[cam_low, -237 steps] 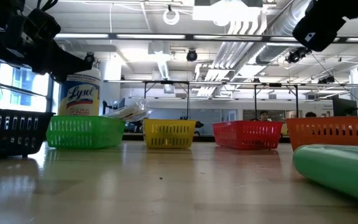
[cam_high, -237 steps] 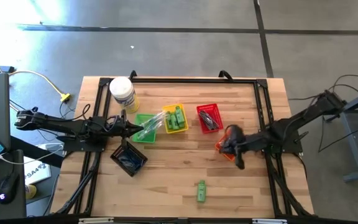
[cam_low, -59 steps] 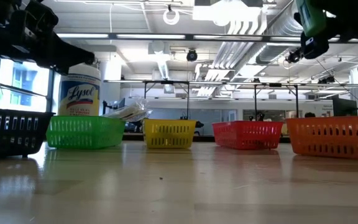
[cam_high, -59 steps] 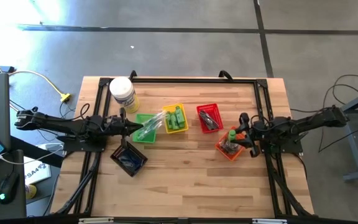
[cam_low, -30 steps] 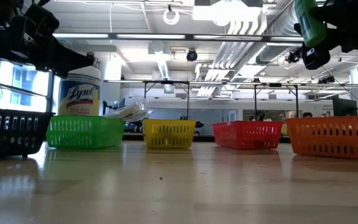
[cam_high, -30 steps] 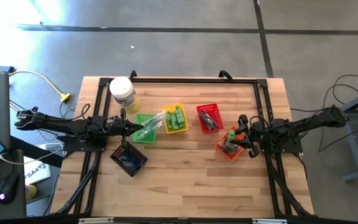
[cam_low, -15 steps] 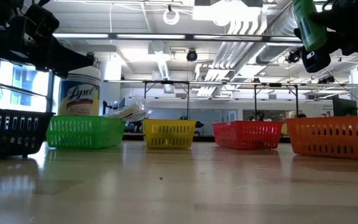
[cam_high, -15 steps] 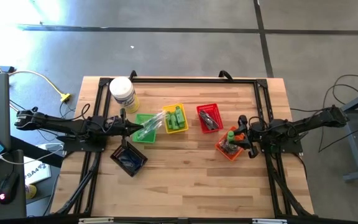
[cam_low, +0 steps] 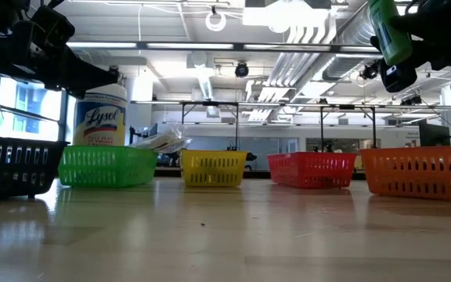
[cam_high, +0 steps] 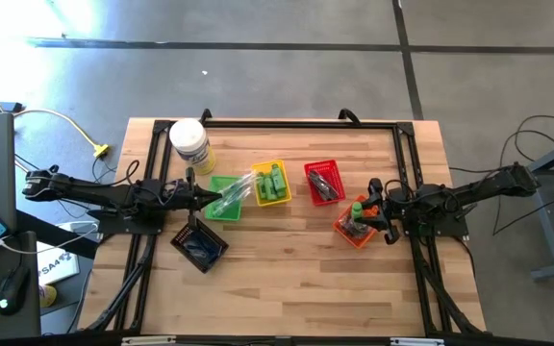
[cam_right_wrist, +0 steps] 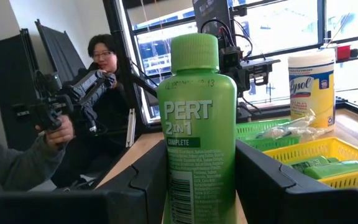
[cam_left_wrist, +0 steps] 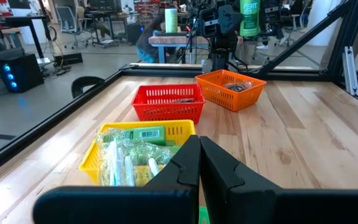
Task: Pick & Place Travel size toiletries
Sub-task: Put the green shampoo into yellow basket
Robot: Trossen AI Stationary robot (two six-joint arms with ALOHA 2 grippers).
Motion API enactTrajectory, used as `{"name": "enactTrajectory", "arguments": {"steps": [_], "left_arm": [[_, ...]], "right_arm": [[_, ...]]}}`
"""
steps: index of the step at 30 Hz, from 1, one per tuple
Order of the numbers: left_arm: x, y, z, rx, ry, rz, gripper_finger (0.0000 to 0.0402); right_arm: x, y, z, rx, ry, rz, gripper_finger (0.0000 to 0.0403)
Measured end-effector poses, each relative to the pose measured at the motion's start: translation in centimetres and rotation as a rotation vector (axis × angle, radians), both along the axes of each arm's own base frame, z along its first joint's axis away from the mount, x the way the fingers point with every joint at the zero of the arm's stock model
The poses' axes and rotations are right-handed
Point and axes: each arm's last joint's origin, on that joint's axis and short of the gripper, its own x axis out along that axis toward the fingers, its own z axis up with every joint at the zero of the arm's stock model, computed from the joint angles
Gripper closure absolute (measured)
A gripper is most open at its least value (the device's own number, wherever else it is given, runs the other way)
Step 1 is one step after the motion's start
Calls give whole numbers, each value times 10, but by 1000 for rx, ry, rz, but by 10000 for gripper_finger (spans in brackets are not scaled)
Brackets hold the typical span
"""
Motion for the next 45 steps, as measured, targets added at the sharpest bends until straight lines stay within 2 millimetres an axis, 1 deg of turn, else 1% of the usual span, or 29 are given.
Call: {"name": "enactTrajectory", "arguments": {"steps": [21, 29, 31, 35, 37, 41, 45], "left_arm": [[0, 0, 0, -27, -5, 0, 402], [0, 0, 0, -30, -5, 1, 402], [0, 0, 0, -30, -6, 1, 402], [0, 0, 0, -30, -6, 1, 402], [0, 0, 0, -36, -7, 1, 402], [0, 0, 0, -52, -10, 1, 402], [0, 0, 0, -52, -10, 1, 402]], "right_arm": [[0, 0, -1, 57, 17, -2, 254], [0, -1, 1, 79, 16, -29, 254], [1, -1, 5, 85, 27, -42, 254], [5, -1, 26, 84, 39, -58, 254], [10, 0, 34, 76, 71, -62, 254], [22, 2, 47, 62, 131, -104, 254], [40, 6, 55, 52, 195, -112, 254]]}}
